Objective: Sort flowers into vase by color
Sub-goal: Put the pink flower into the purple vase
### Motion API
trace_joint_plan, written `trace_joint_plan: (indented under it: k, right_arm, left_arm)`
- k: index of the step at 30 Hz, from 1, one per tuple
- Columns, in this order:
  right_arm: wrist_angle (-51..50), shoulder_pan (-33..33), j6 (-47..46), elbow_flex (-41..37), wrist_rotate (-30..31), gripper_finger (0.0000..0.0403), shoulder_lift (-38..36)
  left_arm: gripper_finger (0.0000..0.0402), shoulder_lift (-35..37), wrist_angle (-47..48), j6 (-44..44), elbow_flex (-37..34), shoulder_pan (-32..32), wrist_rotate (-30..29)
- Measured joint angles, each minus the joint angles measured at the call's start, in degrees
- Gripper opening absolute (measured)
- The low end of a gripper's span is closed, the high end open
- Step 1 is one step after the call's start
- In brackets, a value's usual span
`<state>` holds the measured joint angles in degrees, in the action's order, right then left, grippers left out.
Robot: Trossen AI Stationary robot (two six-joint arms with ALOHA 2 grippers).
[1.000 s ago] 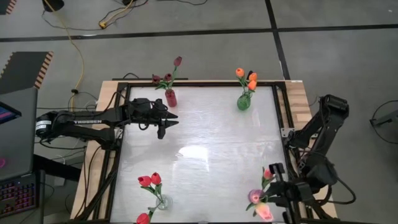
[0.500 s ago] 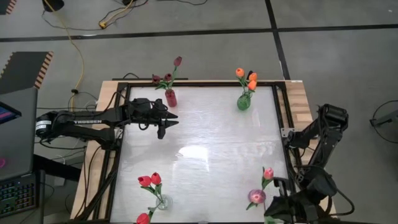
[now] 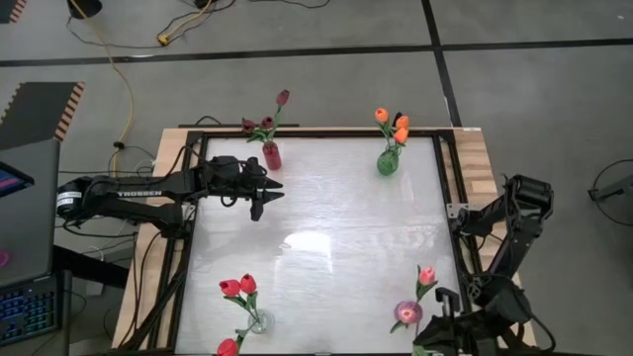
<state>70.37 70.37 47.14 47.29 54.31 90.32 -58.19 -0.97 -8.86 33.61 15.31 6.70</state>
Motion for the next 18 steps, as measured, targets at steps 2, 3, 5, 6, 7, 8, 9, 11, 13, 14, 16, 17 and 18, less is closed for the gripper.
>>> trace_joint_plan:
  k: [2, 3, 5, 6, 7, 8, 9, 11, 13, 14, 16, 17, 18]
  right_arm:
    - [0.32, 0.30, 0.00, 0.00, 0.28, 0.0033, -0.02]
    - [0.46, 0.52, 0.01, 0.00, 0.28, 0.0033, -0.02]
    - [0.57, 0.70, -0.03, 0.00, 0.28, 0.0033, -0.02]
    - [0.46, 0.72, -0.14, 0.00, 0.28, 0.0033, -0.02]
    - [0.36, 0.72, -0.14, 0.00, 0.28, 0.0033, -0.02]
    - [0.33, 0.71, -0.16, 0.00, 0.29, 0.0033, -0.02]
    - [0.18, 0.64, -0.16, 0.00, 0.30, 0.0033, -0.02]
    - [-0.09, 0.37, -0.16, 0.00, 0.77, 0.0033, -0.02]
    - [-0.18, 0.37, -0.18, 0.00, 1.59, 0.0033, -0.02]
    - [-0.35, 0.31, -0.18, 0.00, 1.59, 0.0033, -0.02]
    - [-1.20, 0.07, -0.40, 0.00, 1.59, 0.0033, -0.02]
    - [-1.53, 0.00, -0.90, 0.00, 1.59, 0.0033, -0.02]
    - [-1.84, 0.00, -1.54, 0.00, 1.59, 0.0033, -0.02]
  left_arm:
    - [0.0122, 0.00, 0.00, 0.00, 0.00, -0.01, 0.00]
    - [0.0122, 0.00, 0.00, 0.00, 0.00, -0.02, 0.00]
    - [0.0122, 0.00, 0.00, 0.00, 0.00, -0.01, 0.00]
    - [0.0122, 0.00, 0.00, 0.00, 0.00, -0.01, 0.00]
    - [0.0122, 0.00, 0.00, 0.00, 0.00, -0.02, 0.00]
    - [0.0122, 0.00, 0.00, 0.00, 0.00, -0.02, 0.00]
    - [0.0122, 0.00, 0.00, 0.00, 0.00, -0.02, 0.00]
    - [0.0122, 0.00, 0.00, 0.00, 0.00, -0.02, 0.00]
    - [0.0122, 0.00, 0.00, 0.00, 0.00, -0.01, 0.00]
    - [0.0122, 0.00, 0.00, 0.00, 0.00, 0.00, 0.00]
    - [0.0122, 0.00, 0.00, 0.00, 0.00, -0.02, 0.00]
    - [0.0122, 0.00, 0.00, 0.00, 0.00, -0.02, 0.00]
    - [0.0122, 0.00, 0.00, 0.00, 0.00, -0.02, 0.00]
